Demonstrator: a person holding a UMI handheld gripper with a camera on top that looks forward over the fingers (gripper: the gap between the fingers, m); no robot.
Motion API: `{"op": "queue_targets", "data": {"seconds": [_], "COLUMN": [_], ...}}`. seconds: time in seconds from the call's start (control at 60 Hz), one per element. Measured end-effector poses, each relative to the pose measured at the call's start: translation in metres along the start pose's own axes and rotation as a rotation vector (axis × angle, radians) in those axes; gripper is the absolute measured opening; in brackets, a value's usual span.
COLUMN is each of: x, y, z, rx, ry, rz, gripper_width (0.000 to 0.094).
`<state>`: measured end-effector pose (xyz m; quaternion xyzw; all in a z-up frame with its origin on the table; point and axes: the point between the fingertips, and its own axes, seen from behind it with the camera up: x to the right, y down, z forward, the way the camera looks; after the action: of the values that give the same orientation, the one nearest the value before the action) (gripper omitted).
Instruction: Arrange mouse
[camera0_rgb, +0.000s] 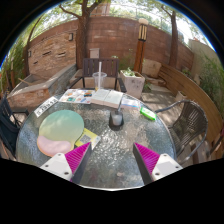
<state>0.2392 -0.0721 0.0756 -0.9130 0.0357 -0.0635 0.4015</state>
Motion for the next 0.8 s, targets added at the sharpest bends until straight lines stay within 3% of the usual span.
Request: {"op": "queue_targets", "data": {"seconds": [0.25,0.35,0.45,0.583,0.7,0.8], "x": [0.014,0.015,0.012,0.013,0.012,0.012], "y": [-0.052,-0.057,-0.059,-0.061,-0.062,-0.088], "z": [0.151,0.187,0.199,0.199,0.195,0.171], "rx": [0.027,0.024,0.029,0.037,0.025,0.082], "ry": [-0.021,-0.018,-0.046,-0.052,-0.043,-0.015], "rz": [0.025,0.016,0.015,0.005,0.008,0.018], "gripper_width": [0.0843,0.0718,0.0547,0.0439,0.0375,0.0360]}}
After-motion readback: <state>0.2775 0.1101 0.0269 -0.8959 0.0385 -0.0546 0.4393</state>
